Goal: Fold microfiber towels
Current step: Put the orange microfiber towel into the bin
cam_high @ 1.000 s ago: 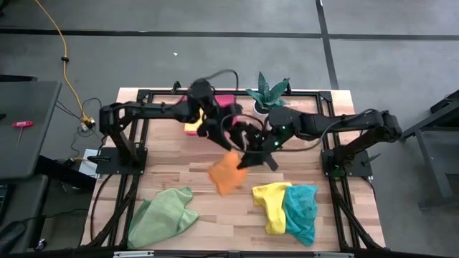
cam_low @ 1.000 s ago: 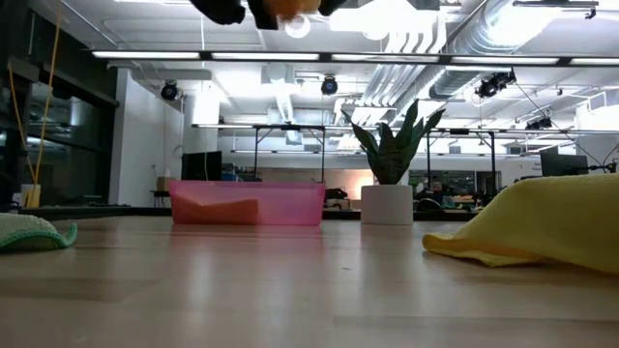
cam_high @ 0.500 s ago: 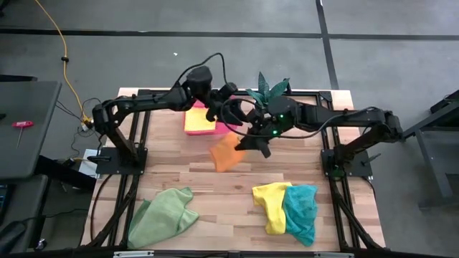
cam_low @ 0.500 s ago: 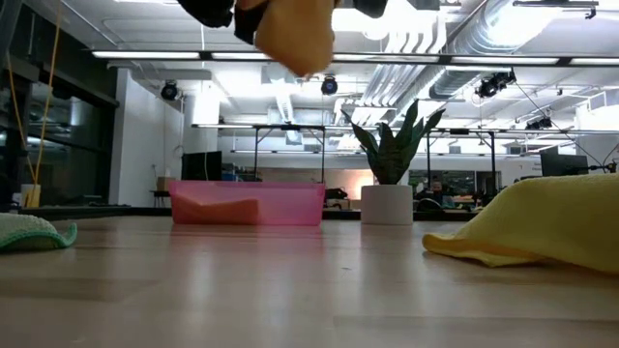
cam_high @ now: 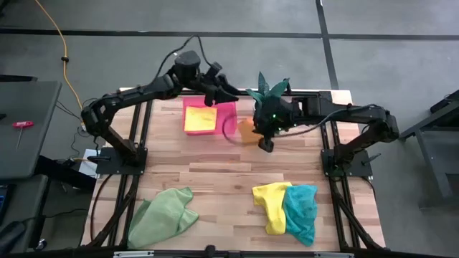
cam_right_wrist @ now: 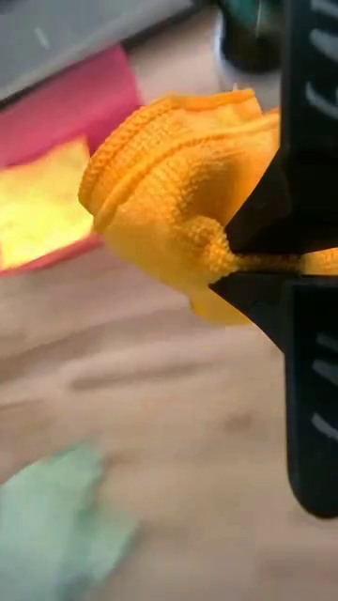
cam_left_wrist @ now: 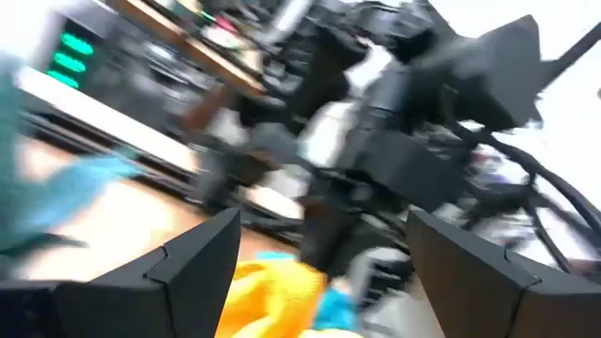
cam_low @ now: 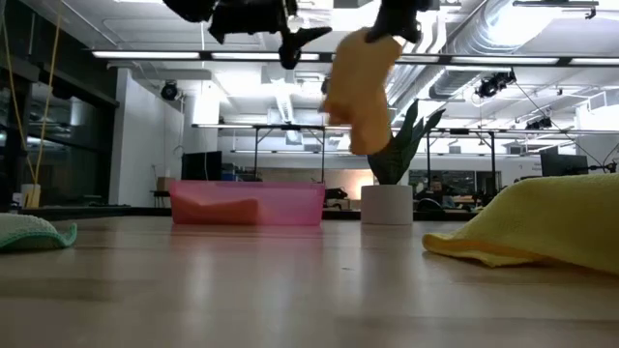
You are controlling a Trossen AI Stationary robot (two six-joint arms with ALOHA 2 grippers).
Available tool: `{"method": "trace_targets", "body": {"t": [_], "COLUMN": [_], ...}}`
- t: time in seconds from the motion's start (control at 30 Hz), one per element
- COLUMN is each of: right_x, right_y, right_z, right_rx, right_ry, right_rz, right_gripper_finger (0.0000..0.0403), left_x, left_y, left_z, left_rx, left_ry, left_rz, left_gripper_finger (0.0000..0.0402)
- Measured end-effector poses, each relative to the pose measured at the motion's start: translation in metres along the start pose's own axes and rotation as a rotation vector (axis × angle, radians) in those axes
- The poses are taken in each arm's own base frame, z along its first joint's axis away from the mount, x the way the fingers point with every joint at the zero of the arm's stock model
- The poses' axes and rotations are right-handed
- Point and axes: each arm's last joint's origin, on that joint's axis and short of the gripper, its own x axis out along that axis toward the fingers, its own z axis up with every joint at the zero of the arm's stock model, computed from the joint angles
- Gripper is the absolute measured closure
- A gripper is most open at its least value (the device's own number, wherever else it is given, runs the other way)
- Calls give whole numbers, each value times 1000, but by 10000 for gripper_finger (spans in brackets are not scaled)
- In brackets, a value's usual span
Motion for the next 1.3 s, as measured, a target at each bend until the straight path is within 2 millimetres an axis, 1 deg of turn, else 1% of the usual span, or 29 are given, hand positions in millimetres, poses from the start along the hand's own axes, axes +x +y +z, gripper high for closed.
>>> {"method": "trace_targets", "body": {"t": [0.03, 0.1, 0.17, 0.3, 0.37, 0.47, 0.53, 0.57, 0.7, 0.83, 0.93, 1.1, 1.2, 1.3], "right_x": [2, 13, 26, 42, 46, 40, 36, 34, 32, 33, 33, 29, 28, 27], "right_y": [2, 9, 17, 41, 54, 64, 65, 66, 69, 71, 69, 64, 61, 59], "right_z": [-3, -11, -20, -35, -43, -58, -62, -61, -54, -46, -40, -28, -19, -13], "right_rx": [-72, -229, -366, -604, -708, -798, -784, -748, -616, -543, -494, -400, -366, -352], "right_ry": [36, 137, 247, 404, 475, 613, 660, 647, 531, 449, 407, 336, 278, 233], "right_rz": [-30, -67, -64, 66, 112, 92, 25, 11, 41, 29, 18, -5, -13, -17], "right_gripper_finger": [403, 403, 403, 403, 403, 403, 403, 403, 403, 403, 403, 403, 403, 403], "left_x": [-2, -2, 1, 9, 12, 18, 21, 23, 34, 51, 62, 77, 83, 87], "left_y": [-1, -2, -3, -8, -12, -17, -20, -21, -28, -38, -49, -72, -84, -90], "left_z": [-1, -5, -11, -21, -26, -32, -34, -34, -41, -55, -66, -84, -91, -98], "left_rx": [26, 63, 79, 95, 109, 133, 150, 156, 198, 234, 334, 560, 607, 607], "left_ry": [1, 22, 57, 127, 157, 178, 179, 177, 182, 225, 250, 280, 291, 315], "left_rz": [36, 83, 103, 100, 92, 103, 116, 121, 131, 101, 143, 208, 189, 170], "left_gripper_finger": [110, 110, 110, 110, 110, 110, 110, 110, 110, 110, 110, 110, 110, 110]}}
